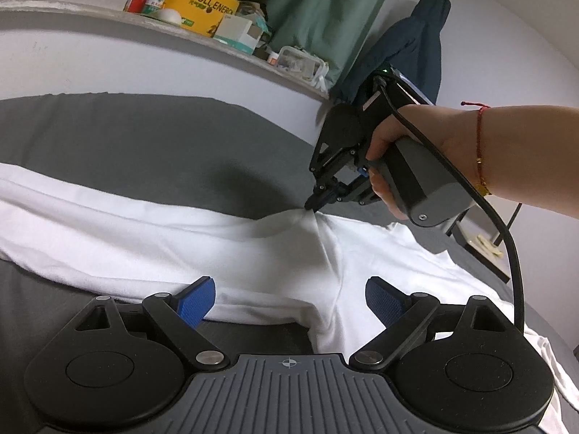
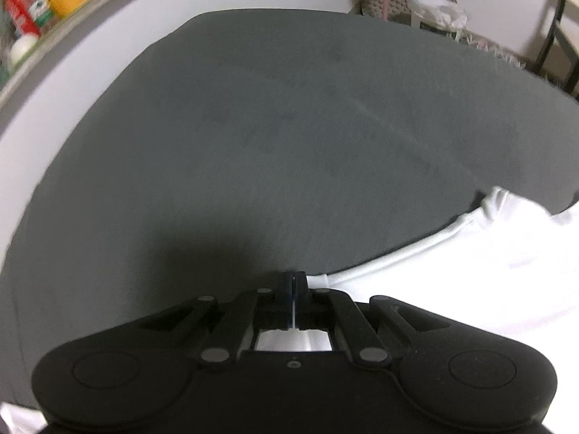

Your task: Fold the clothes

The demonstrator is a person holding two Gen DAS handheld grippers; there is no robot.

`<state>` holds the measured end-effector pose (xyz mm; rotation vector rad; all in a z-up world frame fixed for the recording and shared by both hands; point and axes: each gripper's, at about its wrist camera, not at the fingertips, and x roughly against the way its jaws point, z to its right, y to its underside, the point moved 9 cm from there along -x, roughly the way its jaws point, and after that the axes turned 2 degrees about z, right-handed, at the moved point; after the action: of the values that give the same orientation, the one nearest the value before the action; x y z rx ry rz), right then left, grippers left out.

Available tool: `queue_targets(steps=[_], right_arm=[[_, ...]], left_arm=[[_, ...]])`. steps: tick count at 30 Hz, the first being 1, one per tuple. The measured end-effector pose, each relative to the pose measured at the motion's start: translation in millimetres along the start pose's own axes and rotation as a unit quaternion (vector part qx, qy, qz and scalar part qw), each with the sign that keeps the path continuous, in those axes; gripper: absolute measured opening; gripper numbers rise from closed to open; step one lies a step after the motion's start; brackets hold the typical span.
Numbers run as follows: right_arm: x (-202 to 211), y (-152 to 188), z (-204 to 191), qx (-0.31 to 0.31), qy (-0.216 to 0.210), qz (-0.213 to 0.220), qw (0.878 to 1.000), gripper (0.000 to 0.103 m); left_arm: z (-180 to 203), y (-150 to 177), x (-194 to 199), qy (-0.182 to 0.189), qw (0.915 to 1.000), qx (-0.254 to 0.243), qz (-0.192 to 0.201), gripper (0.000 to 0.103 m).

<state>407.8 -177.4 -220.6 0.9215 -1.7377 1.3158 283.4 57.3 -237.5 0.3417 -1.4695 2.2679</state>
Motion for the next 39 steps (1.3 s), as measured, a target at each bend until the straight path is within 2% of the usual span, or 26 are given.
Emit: queue_targets(steps=[4, 6, 8, 12, 13, 16, 21, 24, 27, 32, 37, 39], right_arm=[[-14, -4, 5, -0.025, -0.012, 0.0, 1.0, 0.002], [-18, -15, 13, -0.015, -0.029, -0.004, 0.999, 0.011], [-13, -27, 16, -0.008, -0.062, -0.002, 0.998, 0.026], [15, -55, 32, -0.014, -0.121, 0.036, 0.992, 0.034], [24, -62, 40, -0.015, -0.131, 0.049, 0.99, 0.039], [44, -86, 76, -0.021, -0.117, 0.085, 0.989, 0.047], [66, -104, 154, -0.074, -0.057, 0.111, 0.989, 0.047], [64, -97, 183, -0.094, -0.019, 0.098, 0.991, 0.047], [48, -95, 194, -0.119, -0.015, 0.073, 0.99, 0.047], [31, -74, 207, -0.157, -0.05, 0.039, 0.986, 0.047], [3, -68, 173, -0.119, -0.074, 0.004, 0.99, 0.047], [-8, -66, 158, -0.108, -0.081, -0.001, 0.991, 0.047]], left_arm=[[-1, 1, -2, -0.003, 1.0, -0.005, -0.004, 0.092], [1, -1, -2, 0.002, 1.0, -0.007, 0.001, 0.092], [3, -3, -1, 0.006, 0.9999, -0.008, 0.007, 0.092], [6, -6, 1, 0.016, 0.9997, -0.011, 0.018, 0.092], [7, -7, 1, 0.018, 0.9996, -0.012, 0.021, 0.092], [10, -10, 3, 0.025, 0.9992, -0.014, 0.029, 0.092], [43, -7, 8, 0.084, 0.9934, -0.067, 0.039, 0.092], [69, 2, 8, 0.146, 0.9842, -0.098, 0.023, 0.092], [92, 20, 3, 0.203, 0.9722, -0.116, -0.018, 0.092], [93, 37, -9, 0.205, 0.9687, -0.121, -0.069, 0.092], [94, 55, -20, 0.207, 0.9627, -0.127, -0.12, 0.092], [92, 55, -20, 0.206, 0.9627, -0.129, -0.119, 0.092]])
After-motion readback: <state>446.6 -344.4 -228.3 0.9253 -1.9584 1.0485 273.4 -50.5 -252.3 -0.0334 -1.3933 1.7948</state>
